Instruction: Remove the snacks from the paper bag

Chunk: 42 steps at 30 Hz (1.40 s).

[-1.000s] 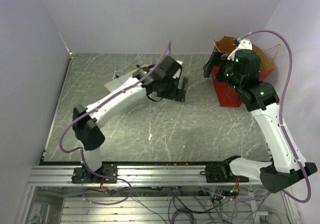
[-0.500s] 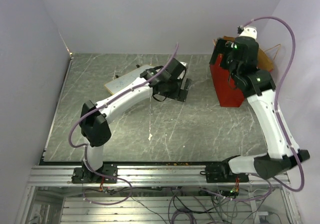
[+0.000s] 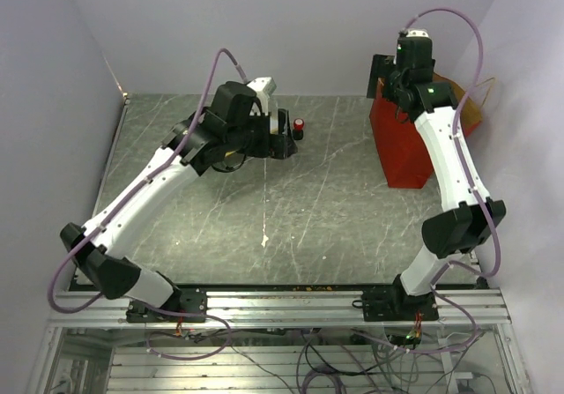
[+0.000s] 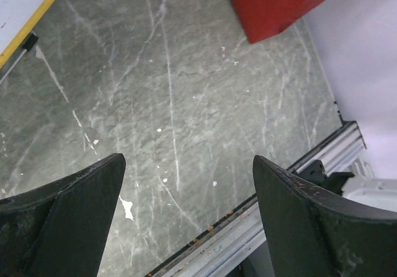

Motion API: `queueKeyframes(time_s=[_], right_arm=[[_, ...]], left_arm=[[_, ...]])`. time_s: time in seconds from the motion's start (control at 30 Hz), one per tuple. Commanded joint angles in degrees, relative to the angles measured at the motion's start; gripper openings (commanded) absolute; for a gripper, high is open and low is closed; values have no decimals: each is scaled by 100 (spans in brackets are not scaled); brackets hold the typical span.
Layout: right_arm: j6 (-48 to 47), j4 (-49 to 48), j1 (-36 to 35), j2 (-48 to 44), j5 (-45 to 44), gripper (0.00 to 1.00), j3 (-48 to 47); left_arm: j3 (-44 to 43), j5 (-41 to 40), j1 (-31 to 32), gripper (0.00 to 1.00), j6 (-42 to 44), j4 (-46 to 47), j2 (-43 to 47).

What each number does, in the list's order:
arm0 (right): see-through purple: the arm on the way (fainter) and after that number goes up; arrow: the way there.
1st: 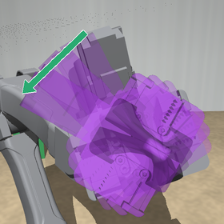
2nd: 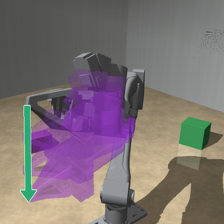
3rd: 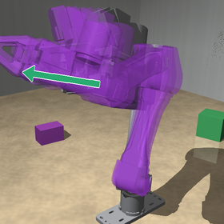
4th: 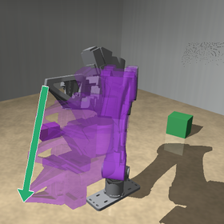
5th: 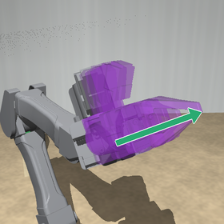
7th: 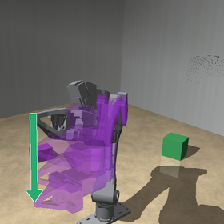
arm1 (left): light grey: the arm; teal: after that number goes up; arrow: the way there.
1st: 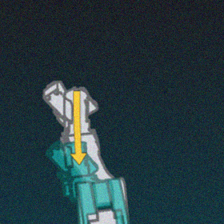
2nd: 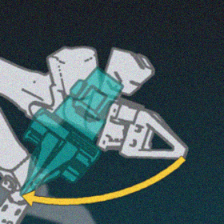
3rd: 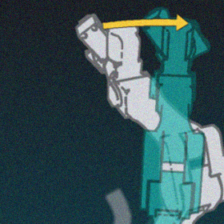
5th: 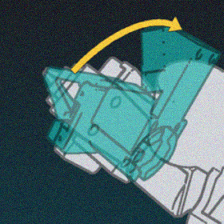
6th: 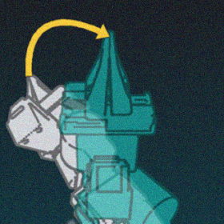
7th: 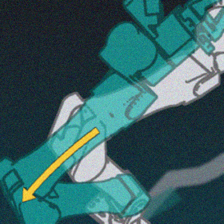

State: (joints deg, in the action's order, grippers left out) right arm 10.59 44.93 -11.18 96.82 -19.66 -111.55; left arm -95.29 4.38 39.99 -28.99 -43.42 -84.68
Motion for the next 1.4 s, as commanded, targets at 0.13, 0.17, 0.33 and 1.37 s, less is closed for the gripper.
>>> queueKeyframes(time_s=[0.13, 0.17, 0.33, 1.37], right_arm=[[-665, 135, 41, 662, 408, 69, -726], [-701, 136, 43, 709, 429, 63, -764], [-1038, 70, 41, 959, 325, 43, -847], [249, 2347, -2037, -942, 1308, 0, 342]], left_arm=[[193, 377, 35, 95, -129, -601, 819], [117, 332, 35, 95, -84, -756, 879], [-77, 195, 35, 95, -1, -1170, 1170], [-422, 544, 26, 95, 33, -1679, 1627]])
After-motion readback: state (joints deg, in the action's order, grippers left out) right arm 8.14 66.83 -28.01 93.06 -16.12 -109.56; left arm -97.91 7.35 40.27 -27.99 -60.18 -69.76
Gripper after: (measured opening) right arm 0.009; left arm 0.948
